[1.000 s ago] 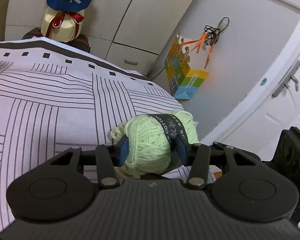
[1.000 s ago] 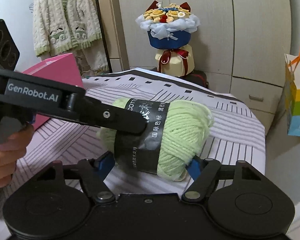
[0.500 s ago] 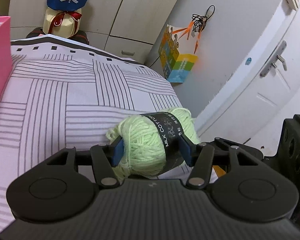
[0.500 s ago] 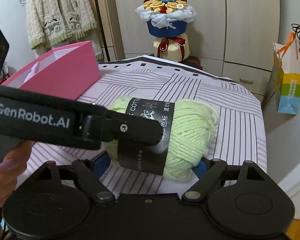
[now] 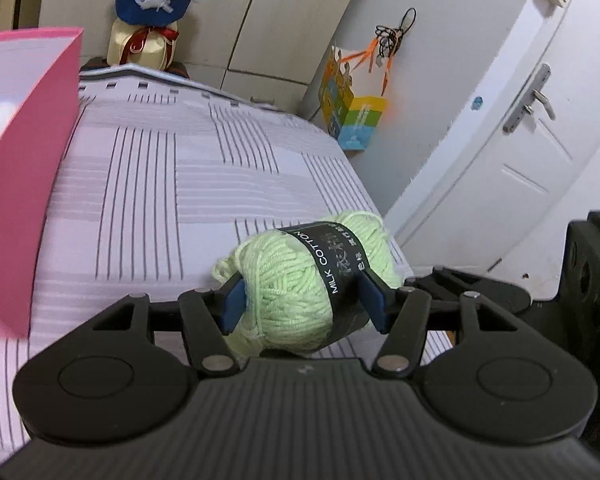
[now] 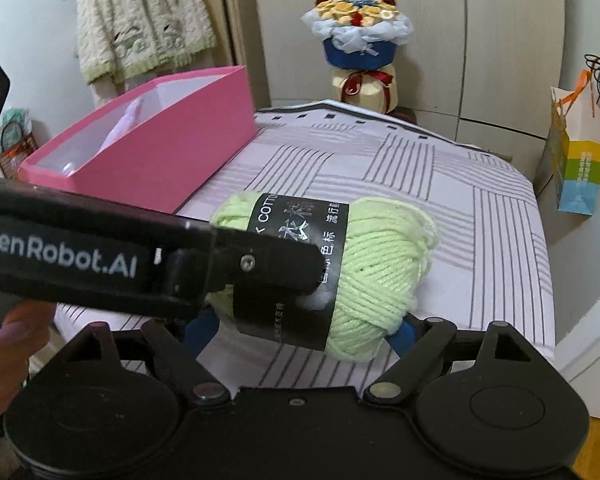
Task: Organize soft objects
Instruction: 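Lift the yarn ball with both tools and carry it over the pink box, then lower the yarn ball into the pink box and open both tools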
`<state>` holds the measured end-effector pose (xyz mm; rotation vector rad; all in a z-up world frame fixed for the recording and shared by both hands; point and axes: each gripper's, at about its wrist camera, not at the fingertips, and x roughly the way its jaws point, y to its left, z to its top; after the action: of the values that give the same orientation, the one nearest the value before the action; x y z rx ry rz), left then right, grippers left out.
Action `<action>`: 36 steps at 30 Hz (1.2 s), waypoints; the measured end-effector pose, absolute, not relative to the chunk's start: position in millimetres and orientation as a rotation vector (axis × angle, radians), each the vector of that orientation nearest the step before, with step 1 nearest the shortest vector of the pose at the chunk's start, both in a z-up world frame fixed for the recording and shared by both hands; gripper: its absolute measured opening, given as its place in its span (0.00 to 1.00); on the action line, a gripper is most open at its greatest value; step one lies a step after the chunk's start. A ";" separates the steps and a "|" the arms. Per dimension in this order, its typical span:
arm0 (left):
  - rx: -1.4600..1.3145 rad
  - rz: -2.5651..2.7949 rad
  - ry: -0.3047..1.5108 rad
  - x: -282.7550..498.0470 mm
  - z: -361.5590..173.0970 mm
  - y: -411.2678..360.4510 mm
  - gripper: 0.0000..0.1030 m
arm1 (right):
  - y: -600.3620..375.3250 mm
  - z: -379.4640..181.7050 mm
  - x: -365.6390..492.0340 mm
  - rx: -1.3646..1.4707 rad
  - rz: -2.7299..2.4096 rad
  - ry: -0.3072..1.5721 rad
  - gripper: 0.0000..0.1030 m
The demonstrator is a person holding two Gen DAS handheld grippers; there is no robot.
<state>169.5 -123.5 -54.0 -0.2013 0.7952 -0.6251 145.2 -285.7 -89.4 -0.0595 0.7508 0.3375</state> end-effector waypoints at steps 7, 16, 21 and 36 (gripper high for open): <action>-0.178 -0.678 0.793 134.9 -39.7 -95.6 0.62 | -248.7 -71.3 103.0 -0.190 0.311 0.724 0.87; -0.173 -0.661 0.662 93.3 -3.1 -46.3 0.65 | -203.2 -28.8 65.8 -0.332 0.394 0.551 0.92; -0.210 -0.611 0.596 87.5 8.4 -16.1 0.66 | -178.9 -15.1 71.9 -0.346 0.445 0.482 0.92; -0.249 -0.449 0.465 131.3 29.4 57.0 0.66 | -109.5 1.0 138.3 -0.363 0.610 0.308 0.92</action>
<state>131.3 57.0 29.4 -0.2492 0.4646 -0.4493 138.3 -109.5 1.0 -0.3630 0.3079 0.6098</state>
